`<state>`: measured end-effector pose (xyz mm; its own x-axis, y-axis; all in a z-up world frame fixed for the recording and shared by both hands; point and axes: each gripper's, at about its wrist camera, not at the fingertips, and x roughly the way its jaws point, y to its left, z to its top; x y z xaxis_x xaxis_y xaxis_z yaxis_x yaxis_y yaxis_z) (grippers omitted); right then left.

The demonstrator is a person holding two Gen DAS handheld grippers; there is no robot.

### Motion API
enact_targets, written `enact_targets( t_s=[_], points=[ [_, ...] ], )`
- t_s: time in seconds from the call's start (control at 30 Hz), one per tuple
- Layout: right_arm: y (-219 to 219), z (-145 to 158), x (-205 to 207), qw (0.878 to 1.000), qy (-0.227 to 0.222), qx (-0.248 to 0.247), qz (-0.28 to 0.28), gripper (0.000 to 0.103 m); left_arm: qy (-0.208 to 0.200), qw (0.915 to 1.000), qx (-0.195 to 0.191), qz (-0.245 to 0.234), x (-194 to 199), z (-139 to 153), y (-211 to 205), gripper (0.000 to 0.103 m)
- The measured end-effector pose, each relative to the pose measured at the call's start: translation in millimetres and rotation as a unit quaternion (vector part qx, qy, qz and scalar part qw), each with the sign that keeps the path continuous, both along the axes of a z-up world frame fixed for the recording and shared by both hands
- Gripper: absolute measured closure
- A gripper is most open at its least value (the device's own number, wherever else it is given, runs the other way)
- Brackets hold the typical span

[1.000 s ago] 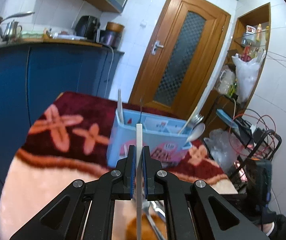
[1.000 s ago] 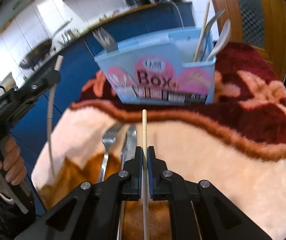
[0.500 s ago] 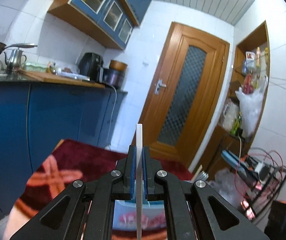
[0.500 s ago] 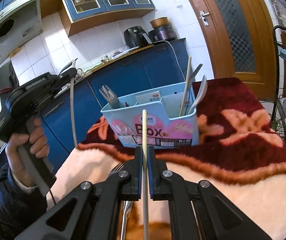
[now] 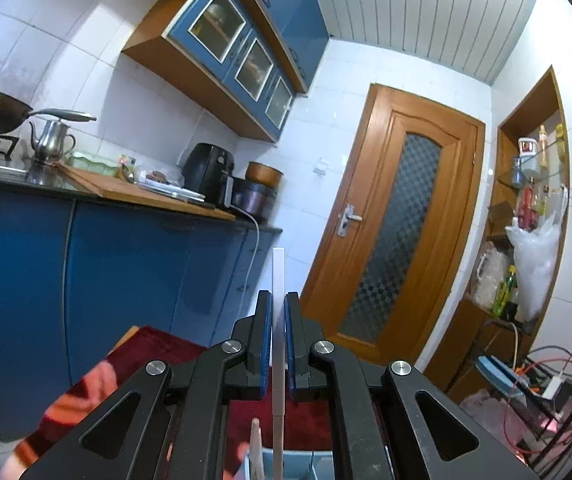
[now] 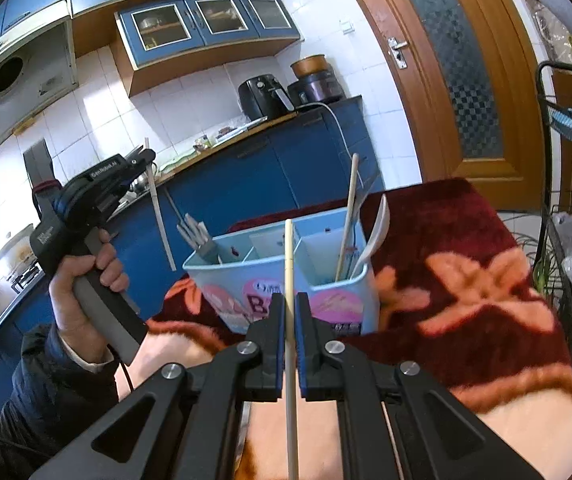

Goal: Organize utensils
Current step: 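Carry the white chopstick with the left tool while the right carries the wooden chopstick to the caddy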

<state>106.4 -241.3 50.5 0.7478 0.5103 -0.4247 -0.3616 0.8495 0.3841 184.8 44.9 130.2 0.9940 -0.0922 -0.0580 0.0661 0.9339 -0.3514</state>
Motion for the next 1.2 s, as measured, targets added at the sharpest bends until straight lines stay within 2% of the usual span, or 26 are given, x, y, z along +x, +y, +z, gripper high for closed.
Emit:
enact_targets(
  t_s=[0.1,0.33,0.63,0.87,1.03,1.2],
  points=[
    [-1,5,4,1.000,-0.010,-0.001,-0.004,0.096,-0.008,0.9999,-0.006,0.003,5,-1,-1,0.097],
    [-1,19,24,0.999,-0.033,-0.005,-0.020,0.096,-0.019,0.9997,0.012,0.011,13,-11,-8,0.097],
    [8,39,56,0.993,-0.100,-0.013,-0.067,0.096,-0.004,0.9994,0.030,0.015,18,-32,-15,0.097],
    [20,44,90,0.985,-0.141,0.004,-0.102,0.096,0.001,0.9992,0.037,0.016,21,-39,-17,0.097],
    [37,42,104,0.977,-0.177,-0.022,-0.118,0.096,0.000,0.9990,0.042,0.016,21,-41,-20,0.097],
    [46,28,110,0.977,-0.175,-0.043,-0.118,0.096,0.000,0.9987,0.049,0.016,20,-43,-22,0.097]
  ],
)
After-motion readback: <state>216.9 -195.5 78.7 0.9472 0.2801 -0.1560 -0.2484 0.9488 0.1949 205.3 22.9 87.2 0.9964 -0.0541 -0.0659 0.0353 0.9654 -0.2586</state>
